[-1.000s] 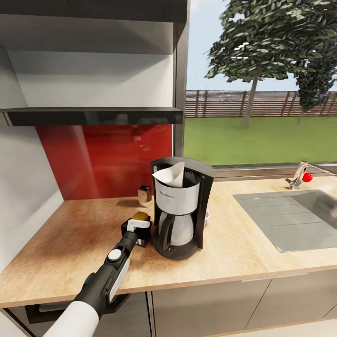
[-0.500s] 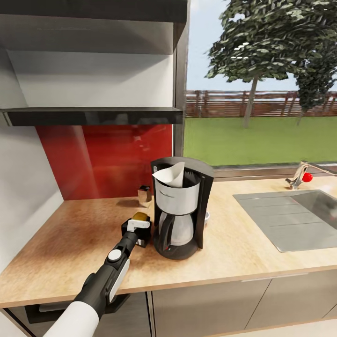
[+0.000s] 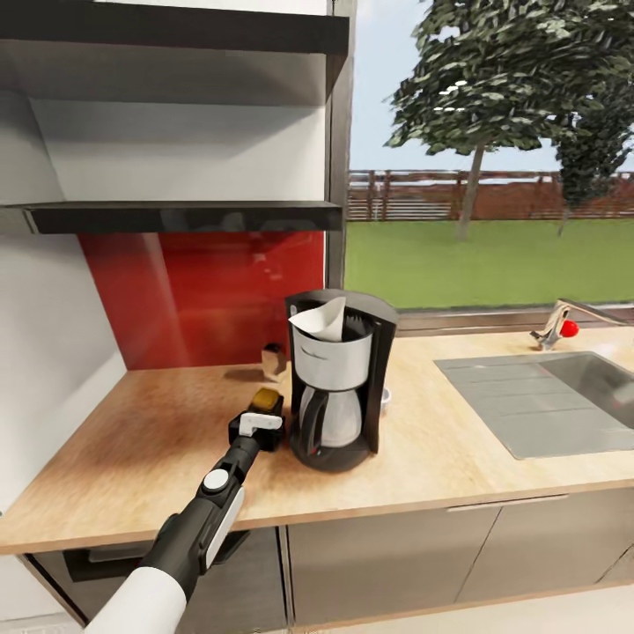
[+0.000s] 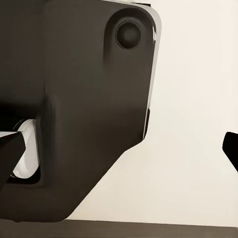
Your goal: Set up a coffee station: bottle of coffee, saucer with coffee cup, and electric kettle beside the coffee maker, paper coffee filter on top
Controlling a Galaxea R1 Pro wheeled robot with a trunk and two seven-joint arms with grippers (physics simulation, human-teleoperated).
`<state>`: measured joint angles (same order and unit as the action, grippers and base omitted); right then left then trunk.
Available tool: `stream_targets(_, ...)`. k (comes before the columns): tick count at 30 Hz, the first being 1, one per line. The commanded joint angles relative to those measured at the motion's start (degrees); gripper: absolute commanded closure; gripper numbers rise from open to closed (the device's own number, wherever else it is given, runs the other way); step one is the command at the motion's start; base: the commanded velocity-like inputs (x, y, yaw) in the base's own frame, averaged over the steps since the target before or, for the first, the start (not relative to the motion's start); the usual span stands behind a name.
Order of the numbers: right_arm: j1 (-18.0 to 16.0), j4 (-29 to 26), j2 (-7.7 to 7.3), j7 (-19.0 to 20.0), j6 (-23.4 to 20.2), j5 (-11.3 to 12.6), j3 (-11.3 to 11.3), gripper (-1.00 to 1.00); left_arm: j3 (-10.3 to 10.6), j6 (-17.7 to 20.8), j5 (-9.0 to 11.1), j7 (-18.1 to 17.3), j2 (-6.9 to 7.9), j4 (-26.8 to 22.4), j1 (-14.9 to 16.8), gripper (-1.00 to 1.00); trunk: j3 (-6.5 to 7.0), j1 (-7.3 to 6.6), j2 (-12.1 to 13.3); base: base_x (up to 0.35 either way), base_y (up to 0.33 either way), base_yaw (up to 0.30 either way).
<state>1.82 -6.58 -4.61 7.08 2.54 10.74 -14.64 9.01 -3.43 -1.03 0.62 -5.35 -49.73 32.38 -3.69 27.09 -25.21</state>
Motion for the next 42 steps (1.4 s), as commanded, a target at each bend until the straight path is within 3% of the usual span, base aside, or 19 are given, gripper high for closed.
stream_targets(1,0.0,-0.1,-0.03,0.1,0.1,0.6,-0.4,-1.00,0.0,-0.2,-0.1,0.1,-0.01,0.1,0.1,-1.00,-0.11,0.01,-0.1,-0.224,0.000,0.000)
stream_targets(13,0.0,-0.2,0.00,0.1,0.2,0.7,-0.3,-1.00,0.1,-0.2,-0.1,0.0,-0.01,0.0,-3.8,-1.00,-0.11,0.01,-0.1,-0.295,0.000,0.000)
stream_targets(18,0.0,-0.4,0.04,0.1,0.2,0.7,-0.2,-1.00,0.0,-2.2,-0.1,-0.2,0.06,-0.9,-10.2,-1.00,-0.11,0.01,-0.1,-0.035,0.000,0.000)
stream_targets(24,0.0,-0.5,0.04,0.0,0.2,0.7,-0.2,-1.00,-0.3,-12.7,-0.2,-0.2,0.32,-1.0,-20.6,-1.00,-0.11,0.01,-0.1,-0.003,0.000,0.000)
stream_targets(29,0.0,-0.5,0.04,0.0,0.3,0.7,-0.2,-1.00,-0.3,-16.6,-0.2,-0.2,0.51,-1.0,-24.2,-1.00,-0.11,0.01,-0.1,0.000,0.000,0.000)
stream_targets(32,0.0,-1.1,0.04,0.0,0.3,0.7,-0.2,-1.00,-0.3,-19.1,-0.2,-0.2,0.98,-1.0,-28.2,-1.00,-0.11,0.01,-0.1,0.000,0.000,0.000)
stream_targets(41,0.0,-4.2,0.04,0.0,0.4,0.7,-0.2,-1.00,-0.3,-19.6,-0.5,0.2,2.50,1.1,-31.9,-1.00,-0.11,0.01,-0.1,0.000,0.000,0.000)
stream_targets(42,0.0,-5.8,0.04,0.0,0.5,0.7,-0.2,-1.00,-0.3,-19.5,-0.7,0.4,3.94,4.1,-34.0,-1.00,-0.11,0.01,-0.1,0.000,0.000,0.000)
